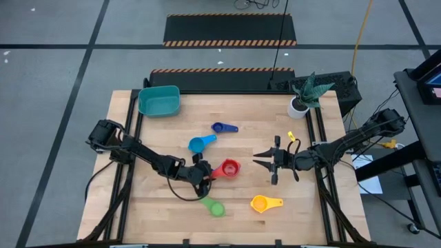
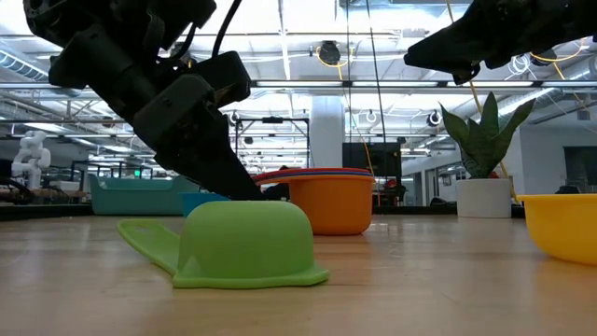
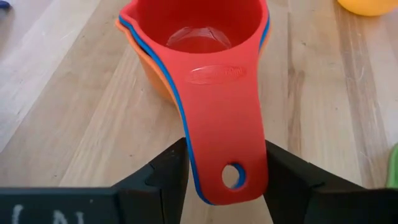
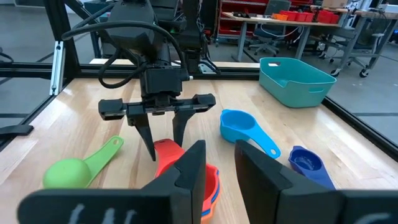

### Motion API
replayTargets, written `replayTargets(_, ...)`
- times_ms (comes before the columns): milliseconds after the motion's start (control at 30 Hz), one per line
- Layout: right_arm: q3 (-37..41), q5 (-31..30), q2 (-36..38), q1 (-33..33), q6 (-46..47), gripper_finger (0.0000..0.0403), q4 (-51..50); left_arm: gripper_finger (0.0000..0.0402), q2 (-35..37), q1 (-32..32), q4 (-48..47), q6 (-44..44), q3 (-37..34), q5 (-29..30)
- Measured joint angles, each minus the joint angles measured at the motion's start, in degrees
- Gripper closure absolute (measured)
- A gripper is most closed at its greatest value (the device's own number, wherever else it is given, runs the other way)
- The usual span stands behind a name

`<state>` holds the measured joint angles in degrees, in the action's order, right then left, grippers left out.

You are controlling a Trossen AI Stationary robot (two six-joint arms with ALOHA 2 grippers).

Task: Nest measuring cups in basket
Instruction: Stack the red measuring cup on top of the light blue measuring cup

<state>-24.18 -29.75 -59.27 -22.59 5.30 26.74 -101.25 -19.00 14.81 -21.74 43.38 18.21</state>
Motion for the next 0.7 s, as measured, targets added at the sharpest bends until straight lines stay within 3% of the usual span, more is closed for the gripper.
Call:
replayTargets(400,0.0,0.02,0.0,0.0,1.07,0.0325,0.0,0.0227,0.02,-0.26,-0.02,1.91,0.0,0.0)
replayTargets(600,0.0,0.02,0.0,0.0,0.79,0.0325,0.0,0.0265,0.02,-0.31,-0.02,2.48,0.0,-0.6)
replayTargets(700,0.0,0.02,0.0,-0.01,0.59,0.0325,0.0,0.0264,0.02,-0.77,-0.01,2.53,0.0,-0.67)
